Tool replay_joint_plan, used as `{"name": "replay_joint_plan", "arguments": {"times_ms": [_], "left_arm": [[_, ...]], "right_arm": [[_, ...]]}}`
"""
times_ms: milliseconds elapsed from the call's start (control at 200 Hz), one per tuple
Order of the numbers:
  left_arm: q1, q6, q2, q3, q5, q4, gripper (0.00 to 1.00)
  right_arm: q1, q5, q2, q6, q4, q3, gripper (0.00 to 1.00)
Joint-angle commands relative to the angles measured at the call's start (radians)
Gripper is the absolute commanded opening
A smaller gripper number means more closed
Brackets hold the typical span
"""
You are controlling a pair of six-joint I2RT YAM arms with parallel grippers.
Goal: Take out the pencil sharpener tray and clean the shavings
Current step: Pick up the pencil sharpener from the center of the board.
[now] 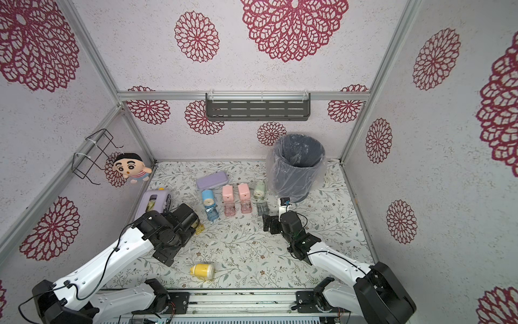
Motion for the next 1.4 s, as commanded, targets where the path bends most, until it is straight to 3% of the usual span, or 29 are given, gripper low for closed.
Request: {"name": "replay_joint_plan", "arguments": {"times_ms": [0, 375, 675, 916, 1211, 1396], "left_arm": [[-0.066, -0.194, 0.012, -0.047, 0.104, 0.018, 1.00], [-0.147, -0.247, 0.159, -0.175, 0.296, 0.351, 0.97], [-0.215, -0.371, 0.150, -0.213, 0.320, 0.335, 0.97], [-0.250, -0.441, 0.114, -0.131, 0.269, 0.191, 0.97], [-0.364, -0.611, 0.159, -0.175, 0.288, 0.310, 0.97], [-0.391, -0.685, 0.204, -0.207, 0.300, 0.397, 1.00]], "right_arm": [[-0.009, 0.028, -0.016, 0.016, 0.037, -0.004, 0.99], [-0.012, 0.007, 0.020, 0.021, 0.053, -0.005, 0.99], [-0.012, -0.027, 0.033, 0.032, 0.065, -0.005, 0.99], [-0.012, -0.039, 0.022, 0.040, 0.064, -0.005, 0.99], [-0.012, -0.042, 0.031, 0.047, 0.072, -0.010, 0.99], [-0.012, -0.051, 0.038, 0.050, 0.073, -0.008, 0.99]]}}
